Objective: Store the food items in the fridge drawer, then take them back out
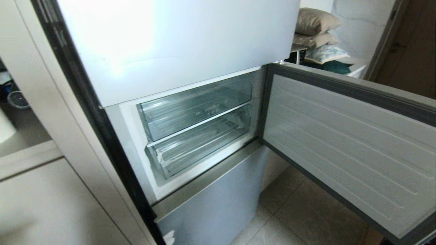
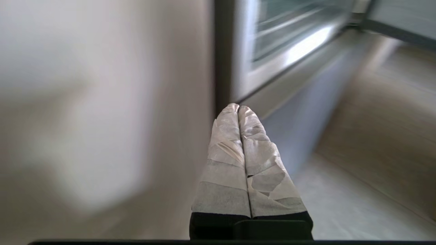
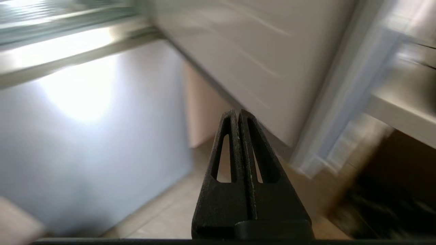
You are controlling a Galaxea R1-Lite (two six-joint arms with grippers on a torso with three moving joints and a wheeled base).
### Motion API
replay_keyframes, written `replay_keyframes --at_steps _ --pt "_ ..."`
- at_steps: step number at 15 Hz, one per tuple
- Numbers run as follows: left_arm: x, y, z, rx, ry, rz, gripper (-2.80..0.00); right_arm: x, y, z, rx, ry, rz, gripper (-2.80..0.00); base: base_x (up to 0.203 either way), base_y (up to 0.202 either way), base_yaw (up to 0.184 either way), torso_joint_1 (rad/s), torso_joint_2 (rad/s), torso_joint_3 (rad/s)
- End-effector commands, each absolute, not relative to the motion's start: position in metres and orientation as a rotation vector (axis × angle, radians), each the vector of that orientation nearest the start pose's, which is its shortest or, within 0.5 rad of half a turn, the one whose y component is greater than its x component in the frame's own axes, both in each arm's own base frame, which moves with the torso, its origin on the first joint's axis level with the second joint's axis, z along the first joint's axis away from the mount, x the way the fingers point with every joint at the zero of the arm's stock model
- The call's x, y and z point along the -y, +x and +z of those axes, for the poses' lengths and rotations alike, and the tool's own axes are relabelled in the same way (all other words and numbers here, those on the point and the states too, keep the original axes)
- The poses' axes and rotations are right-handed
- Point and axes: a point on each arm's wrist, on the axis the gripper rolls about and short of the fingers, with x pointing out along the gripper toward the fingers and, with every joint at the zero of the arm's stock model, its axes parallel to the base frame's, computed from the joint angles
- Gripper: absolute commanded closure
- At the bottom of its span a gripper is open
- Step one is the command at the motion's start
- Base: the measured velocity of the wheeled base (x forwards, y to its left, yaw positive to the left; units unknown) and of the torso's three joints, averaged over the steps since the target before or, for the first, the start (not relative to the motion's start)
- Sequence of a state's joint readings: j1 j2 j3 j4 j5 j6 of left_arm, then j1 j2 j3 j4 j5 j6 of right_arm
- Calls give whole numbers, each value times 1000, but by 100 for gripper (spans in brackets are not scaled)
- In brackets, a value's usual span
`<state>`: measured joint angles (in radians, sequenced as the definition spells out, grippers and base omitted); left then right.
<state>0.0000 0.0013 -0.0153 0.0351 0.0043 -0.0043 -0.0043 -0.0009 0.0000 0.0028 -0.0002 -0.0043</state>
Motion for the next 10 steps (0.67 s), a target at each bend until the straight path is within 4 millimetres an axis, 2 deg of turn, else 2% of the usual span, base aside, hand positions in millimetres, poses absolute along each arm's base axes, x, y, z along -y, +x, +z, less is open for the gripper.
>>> replay_keyframes --at_steps 1,10 --pt "0 -24 76 -21 -5 5 0 0 -23 75 -3 -5 -5 0 1 -9 166 2 0 4" --pt "0 -24 76 -20 -5 5 0 0 -23 75 -3 -3 -6 0 1 -9 177 2 4 3"
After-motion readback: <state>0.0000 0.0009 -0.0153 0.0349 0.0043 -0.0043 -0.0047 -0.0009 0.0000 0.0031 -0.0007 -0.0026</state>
